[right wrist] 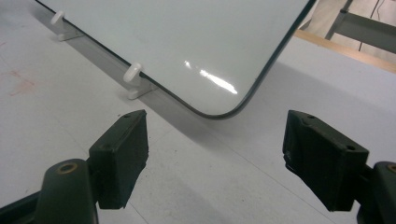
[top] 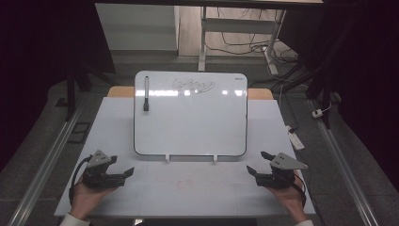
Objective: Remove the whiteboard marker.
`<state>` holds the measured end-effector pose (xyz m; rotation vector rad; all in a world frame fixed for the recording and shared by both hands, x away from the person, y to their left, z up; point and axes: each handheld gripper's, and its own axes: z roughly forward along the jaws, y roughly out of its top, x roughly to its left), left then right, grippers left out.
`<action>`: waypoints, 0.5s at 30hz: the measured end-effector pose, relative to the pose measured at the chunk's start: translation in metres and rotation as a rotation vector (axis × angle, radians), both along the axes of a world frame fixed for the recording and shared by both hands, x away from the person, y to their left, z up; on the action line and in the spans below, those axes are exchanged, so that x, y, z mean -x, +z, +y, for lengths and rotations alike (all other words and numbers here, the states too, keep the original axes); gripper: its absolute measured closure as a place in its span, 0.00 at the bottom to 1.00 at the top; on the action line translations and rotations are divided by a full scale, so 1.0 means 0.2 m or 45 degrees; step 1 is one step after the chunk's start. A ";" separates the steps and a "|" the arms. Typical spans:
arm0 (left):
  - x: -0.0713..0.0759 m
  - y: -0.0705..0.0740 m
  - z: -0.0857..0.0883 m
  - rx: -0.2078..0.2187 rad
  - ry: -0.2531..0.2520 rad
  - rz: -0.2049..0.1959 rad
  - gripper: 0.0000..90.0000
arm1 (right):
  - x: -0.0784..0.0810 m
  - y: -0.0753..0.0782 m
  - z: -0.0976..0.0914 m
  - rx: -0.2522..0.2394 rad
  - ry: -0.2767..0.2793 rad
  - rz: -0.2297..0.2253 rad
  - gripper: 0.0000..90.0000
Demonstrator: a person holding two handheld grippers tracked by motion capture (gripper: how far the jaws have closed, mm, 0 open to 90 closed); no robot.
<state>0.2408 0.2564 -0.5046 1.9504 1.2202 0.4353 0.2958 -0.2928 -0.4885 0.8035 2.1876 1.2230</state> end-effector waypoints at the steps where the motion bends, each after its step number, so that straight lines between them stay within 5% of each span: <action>1: 0.00 0.00 0.01 0.000 0.003 0.000 0.20 | 0.00 -0.01 0.00 -0.002 0.003 0.003 0.25; 10: 0.01 0.00 0.02 0.015 -0.012 0.006 0.22 | 0.00 -0.01 0.01 -0.021 0.013 -0.002 0.25; 15: -0.01 0.07 0.01 0.041 -0.016 -0.037 0.25 | 0.00 0.00 0.01 -0.029 0.010 -0.017 0.26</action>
